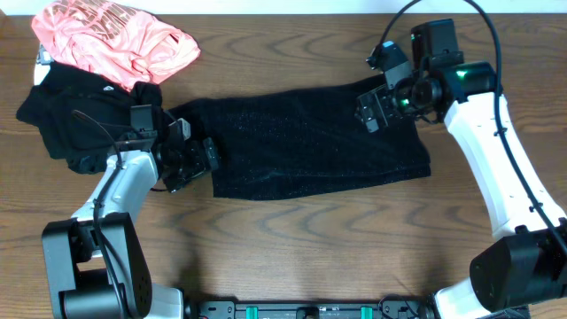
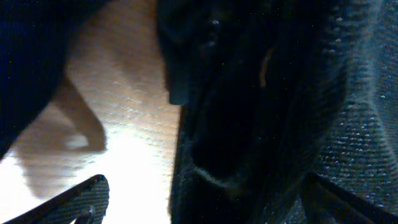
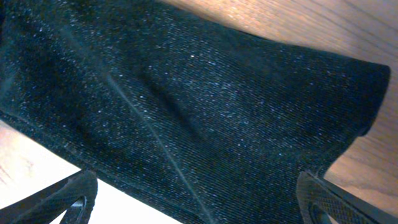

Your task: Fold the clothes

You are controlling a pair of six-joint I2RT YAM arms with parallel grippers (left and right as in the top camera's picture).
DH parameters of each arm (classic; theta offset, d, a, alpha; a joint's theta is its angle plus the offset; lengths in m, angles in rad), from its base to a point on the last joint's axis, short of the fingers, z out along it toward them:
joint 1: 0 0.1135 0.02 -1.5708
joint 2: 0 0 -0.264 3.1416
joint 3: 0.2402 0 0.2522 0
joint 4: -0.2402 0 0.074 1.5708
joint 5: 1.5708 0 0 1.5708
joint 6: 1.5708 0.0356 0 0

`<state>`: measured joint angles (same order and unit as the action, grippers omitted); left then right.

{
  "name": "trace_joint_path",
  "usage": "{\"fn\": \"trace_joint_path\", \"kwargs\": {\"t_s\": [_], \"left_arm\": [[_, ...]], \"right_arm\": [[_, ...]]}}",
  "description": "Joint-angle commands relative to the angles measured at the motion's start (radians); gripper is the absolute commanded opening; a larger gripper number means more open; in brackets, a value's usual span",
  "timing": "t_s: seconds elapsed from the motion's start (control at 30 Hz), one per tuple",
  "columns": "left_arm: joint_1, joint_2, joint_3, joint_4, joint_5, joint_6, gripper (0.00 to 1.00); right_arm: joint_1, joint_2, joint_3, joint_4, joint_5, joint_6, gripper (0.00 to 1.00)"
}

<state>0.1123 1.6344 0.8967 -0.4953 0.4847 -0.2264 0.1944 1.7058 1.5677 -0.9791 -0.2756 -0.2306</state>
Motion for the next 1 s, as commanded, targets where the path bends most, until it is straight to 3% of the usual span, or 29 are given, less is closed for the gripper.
{"fn": "trace_joint_path", "kwargs": {"t_s": [0.0,0.3,0.63,0.87,0.97], "left_arm": [[0.002,0.013,-0.016,0.027,0.059,0.028,0.98],[0.0,0.064,-0.016,0.047,0.094,0.05,0.98],[-0.004,0.216,-0.016,0.128,0.239,0.049,0.98],[-0.071,0.224,-0.016,0.167,0.268,0.035,1.0],[-0.1,0.224,-0.016,0.201,0.29,0.023,0.88]], "right_arm": [[0.03,-0.023,0.024,-0.011,0.037,0.014,0.99],[0.042,-0.036,0.024,-0.019,0.037,0.035,0.99],[0.042,-0.105,0.024,-0.016,0.044,0.035,0.99],[0.042,-0.143,0.024,-0.001,0.044,0.035,0.99],[0.041,-0.148,0.024,-0.001,0.053,0.035,0.99]]}}
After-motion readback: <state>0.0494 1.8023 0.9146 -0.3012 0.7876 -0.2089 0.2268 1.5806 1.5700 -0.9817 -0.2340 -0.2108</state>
